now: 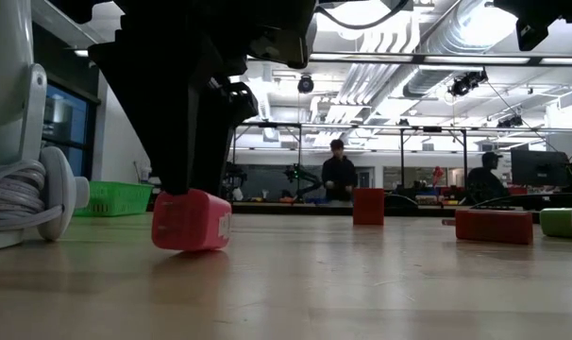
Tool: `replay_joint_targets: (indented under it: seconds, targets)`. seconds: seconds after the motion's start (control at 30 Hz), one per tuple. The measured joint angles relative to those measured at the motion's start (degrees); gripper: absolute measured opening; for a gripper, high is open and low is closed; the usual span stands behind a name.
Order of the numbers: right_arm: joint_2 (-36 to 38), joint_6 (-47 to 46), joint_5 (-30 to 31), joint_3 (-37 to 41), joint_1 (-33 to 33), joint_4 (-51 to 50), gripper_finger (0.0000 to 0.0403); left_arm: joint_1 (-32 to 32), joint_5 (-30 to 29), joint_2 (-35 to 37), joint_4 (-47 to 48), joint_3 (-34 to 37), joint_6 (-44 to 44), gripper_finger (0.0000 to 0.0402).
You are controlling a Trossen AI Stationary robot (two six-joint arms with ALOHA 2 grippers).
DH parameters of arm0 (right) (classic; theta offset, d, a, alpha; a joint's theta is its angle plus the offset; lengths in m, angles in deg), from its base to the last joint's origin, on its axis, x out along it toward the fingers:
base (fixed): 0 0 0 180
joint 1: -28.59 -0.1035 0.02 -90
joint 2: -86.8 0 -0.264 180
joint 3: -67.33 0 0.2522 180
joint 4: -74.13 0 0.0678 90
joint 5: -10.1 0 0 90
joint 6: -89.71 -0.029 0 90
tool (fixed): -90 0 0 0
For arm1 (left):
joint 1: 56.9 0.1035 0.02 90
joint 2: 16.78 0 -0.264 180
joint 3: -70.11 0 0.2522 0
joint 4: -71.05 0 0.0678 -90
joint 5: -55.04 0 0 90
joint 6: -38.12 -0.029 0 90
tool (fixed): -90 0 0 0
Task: Pick & Place Office items
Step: Put the pink charger adapter into the green bin
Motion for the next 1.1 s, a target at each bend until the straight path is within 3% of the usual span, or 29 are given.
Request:
replay_joint_targets:
  seconds: [1.1]
  targets:
    - [0.0, 0.0, 0.0, 0.0, 0.0, 0.0, 0.0087, -0.1, -0.9, 0.0, 1.4, 0.0, 0.0, 0.0234]
